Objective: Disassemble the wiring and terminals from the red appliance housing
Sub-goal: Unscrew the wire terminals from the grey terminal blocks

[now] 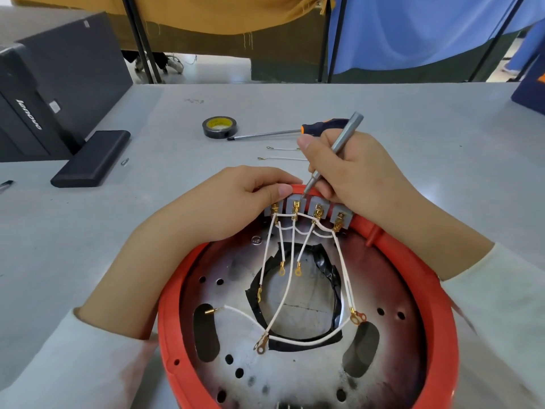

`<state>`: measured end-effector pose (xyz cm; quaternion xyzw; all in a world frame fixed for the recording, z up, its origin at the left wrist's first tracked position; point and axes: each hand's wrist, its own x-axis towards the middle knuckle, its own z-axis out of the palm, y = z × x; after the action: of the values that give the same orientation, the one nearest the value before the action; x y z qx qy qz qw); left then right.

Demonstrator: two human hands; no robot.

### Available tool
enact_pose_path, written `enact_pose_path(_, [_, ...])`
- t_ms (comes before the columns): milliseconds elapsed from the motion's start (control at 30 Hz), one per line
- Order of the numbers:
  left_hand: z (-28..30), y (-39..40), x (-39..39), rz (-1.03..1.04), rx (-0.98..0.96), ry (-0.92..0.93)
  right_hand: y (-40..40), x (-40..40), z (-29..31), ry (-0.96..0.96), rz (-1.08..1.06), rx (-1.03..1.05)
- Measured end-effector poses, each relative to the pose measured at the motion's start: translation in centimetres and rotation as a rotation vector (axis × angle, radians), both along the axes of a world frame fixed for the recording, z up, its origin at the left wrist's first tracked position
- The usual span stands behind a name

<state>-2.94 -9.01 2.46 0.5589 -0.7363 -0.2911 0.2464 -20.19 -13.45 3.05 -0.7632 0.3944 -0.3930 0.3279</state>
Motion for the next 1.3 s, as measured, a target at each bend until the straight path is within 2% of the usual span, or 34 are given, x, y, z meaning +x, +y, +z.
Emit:
enact_pose_path(400, [-0.2, -0.2, 0.1, -0.010, -0.017, 0.014, 0.1, 0.0, -0.2, 0.038, 0.022, -0.086])
enact_pose_path(633, [-0.1, -0.1, 0.1, -0.016, -0.010, 0.003, -0.4, 0.3, 0.3, 0.055, 0.041, 0.018])
enact_pose_path(733, [-0.1, -0.1, 0.1, -0.021, -0.004, 0.023, -0.9, 0.9, 0.8, 0.132, 0.052, 0.040])
enact_pose_path(1033, [-0.2, -0.1, 0.1, -0.015, -0.014, 0.031, -1.2, 1.6, 0.6, 0.154, 0.011, -0.065])
enact_pose_path(1300, [-0.1, -0.1, 0.1, -0.028, -0.008, 0.032, -2.1, 1.7, 0.3, 0.118, -0.024, 0.180])
